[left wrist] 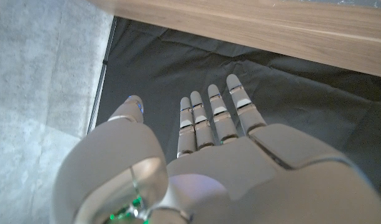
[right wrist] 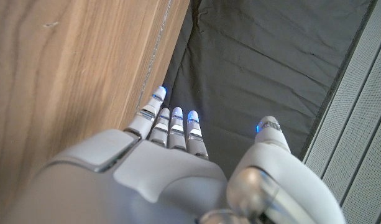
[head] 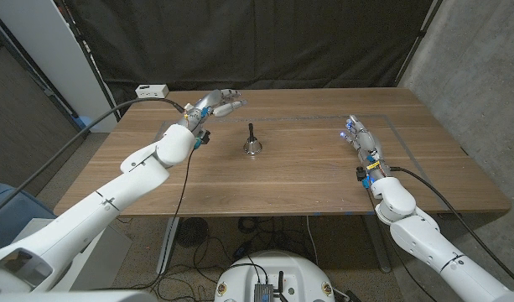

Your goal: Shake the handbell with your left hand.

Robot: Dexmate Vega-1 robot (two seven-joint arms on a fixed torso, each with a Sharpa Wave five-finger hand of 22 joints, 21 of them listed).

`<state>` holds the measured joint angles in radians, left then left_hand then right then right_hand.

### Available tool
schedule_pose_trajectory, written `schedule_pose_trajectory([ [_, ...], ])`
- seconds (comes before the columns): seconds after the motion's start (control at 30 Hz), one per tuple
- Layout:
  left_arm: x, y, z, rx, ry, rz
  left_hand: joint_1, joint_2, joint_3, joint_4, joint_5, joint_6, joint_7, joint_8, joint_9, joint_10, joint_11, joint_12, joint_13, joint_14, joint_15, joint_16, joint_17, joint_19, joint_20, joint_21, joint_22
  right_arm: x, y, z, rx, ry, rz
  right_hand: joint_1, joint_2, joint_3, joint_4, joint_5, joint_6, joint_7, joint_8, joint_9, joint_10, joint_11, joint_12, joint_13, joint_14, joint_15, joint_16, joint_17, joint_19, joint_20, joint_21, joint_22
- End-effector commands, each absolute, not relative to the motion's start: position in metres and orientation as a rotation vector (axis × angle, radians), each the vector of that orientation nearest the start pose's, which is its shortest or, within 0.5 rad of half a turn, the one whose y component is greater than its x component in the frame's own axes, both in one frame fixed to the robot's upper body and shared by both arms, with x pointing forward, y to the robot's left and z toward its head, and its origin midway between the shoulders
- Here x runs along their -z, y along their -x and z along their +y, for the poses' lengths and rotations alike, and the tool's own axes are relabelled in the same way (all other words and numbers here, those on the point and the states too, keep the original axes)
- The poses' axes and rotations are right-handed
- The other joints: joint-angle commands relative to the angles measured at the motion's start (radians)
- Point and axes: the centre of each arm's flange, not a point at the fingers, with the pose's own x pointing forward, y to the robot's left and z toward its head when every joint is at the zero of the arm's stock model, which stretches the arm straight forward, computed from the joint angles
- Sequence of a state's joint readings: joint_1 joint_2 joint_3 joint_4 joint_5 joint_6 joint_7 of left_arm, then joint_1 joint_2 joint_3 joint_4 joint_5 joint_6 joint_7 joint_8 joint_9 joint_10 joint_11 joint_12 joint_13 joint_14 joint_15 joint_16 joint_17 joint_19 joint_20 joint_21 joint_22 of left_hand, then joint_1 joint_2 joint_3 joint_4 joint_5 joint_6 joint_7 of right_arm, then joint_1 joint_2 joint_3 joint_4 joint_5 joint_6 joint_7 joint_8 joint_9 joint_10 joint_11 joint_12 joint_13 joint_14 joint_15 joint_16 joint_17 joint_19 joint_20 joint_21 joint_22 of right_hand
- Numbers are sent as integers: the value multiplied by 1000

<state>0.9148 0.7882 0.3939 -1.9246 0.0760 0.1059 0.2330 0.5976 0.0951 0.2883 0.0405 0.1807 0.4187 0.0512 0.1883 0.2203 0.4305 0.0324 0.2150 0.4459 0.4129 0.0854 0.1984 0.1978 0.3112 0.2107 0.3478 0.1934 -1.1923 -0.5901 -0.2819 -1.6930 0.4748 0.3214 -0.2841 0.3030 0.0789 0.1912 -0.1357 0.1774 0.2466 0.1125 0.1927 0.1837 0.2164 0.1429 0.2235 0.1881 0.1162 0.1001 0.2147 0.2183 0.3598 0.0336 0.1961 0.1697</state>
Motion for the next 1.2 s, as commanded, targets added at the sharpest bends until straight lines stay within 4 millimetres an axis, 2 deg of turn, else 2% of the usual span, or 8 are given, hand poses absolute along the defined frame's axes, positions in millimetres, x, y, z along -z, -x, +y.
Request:
schedule_pose_trajectory([
  [0.03,-47,-525,272,0,-599,-851,-31,-11,-18,7,-9,-6,-12,0,-6,-5,2,-4,-5,-21,-2,-5,2,-21,4,-11,4,76,-559,-260,-46,33,-707,-3,-11,-8,2,1,13,-3,4,4,17,1,6,4,15,2,9,3,15,0,6,2],
  [0.27,-33,-529,284,89,-443,-839,-103,-43,-56,32,-8,-61,5,-11,-19,-44,30,-16,-23,-40,5,-6,1,-34,5,-24,4,77,-557,-253,-49,5,-715,-8,-14,-11,4,2,21,-3,6,4,25,1,7,4,18,2,9,4,18,-1,6,2],
  [0.4,-22,-529,288,92,-370,-848,-139,-59,-76,43,-5,-100,25,-15,-26,-66,50,-21,-36,-63,2,-10,-2,-40,1,-33,3,77,-556,-253,-61,5,-709,-17,-19,-16,7,2,32,-2,8,3,9,-1,-1,3,4,5,2,4,7,-1,0,2],
  [0.63,-1,-534,297,131,-191,-854,-191,-86,-109,52,4,-195,80,-17,-35,-130,93,-31,-73,-125,20,-19,-10,-48,-102,-56,-7,74,-553,-251,-95,1,-711,-30,-29,-25,10,4,-17,-4,-13,2,-31,-5,-20,2,-31,-6,-13,3,-27,-12,-11,2],
  [0.8,14,-533,310,63,-121,-846,-206,-92,-120,52,9,-239,98,-16,-37,-179,98,-35,-94,-176,27,-24,-12,-86,-118,-85,-11,71,-554,-250,-109,10,-707,-34,-31,-27,11,5,-29,-1,-16,2,-45,-3,-26,1,-42,-7,-16,3,-35,-15,-13,2],
  [0.97,25,-539,321,39,-109,-793,-209,-93,-123,51,10,-248,96,-14,-38,-194,94,-34,-102,-194,26,-24,-13,-105,-114,-98,-12,69,-556,-249,-118,11,-708,-36,-33,-28,11,5,-34,0,-15,2,-49,-3,-27,1,-50,-4,-19,3,-45,-15,-15,2],
  [1.1,32,-550,325,95,-73,-753,-216,-96,-128,51,11,-261,95,-13,-39,-221,92,-36,-111,-216,25,-25,-14,-126,-114,-112,-13,69,-557,-247,-115,17,-705,-42,-37,-32,12,6,-60,-18,-20,1,-58,-5,-29,0,-63,-10,-21,2,-65,-14,-17,2],
  [1.2,36,-558,327,151,-41,-734,-226,-101,-136,52,12,-278,95,-14,-40,-244,85,-35,-121,-244,31,-26,-14,-154,-120,-128,-13,68,-559,-246,-125,42,-698,-79,-56,-53,24,8,-75,-28,-16,0,-92,-16,-38,-3,-89,-23,-25,3,-93,-25,-16,3],
])
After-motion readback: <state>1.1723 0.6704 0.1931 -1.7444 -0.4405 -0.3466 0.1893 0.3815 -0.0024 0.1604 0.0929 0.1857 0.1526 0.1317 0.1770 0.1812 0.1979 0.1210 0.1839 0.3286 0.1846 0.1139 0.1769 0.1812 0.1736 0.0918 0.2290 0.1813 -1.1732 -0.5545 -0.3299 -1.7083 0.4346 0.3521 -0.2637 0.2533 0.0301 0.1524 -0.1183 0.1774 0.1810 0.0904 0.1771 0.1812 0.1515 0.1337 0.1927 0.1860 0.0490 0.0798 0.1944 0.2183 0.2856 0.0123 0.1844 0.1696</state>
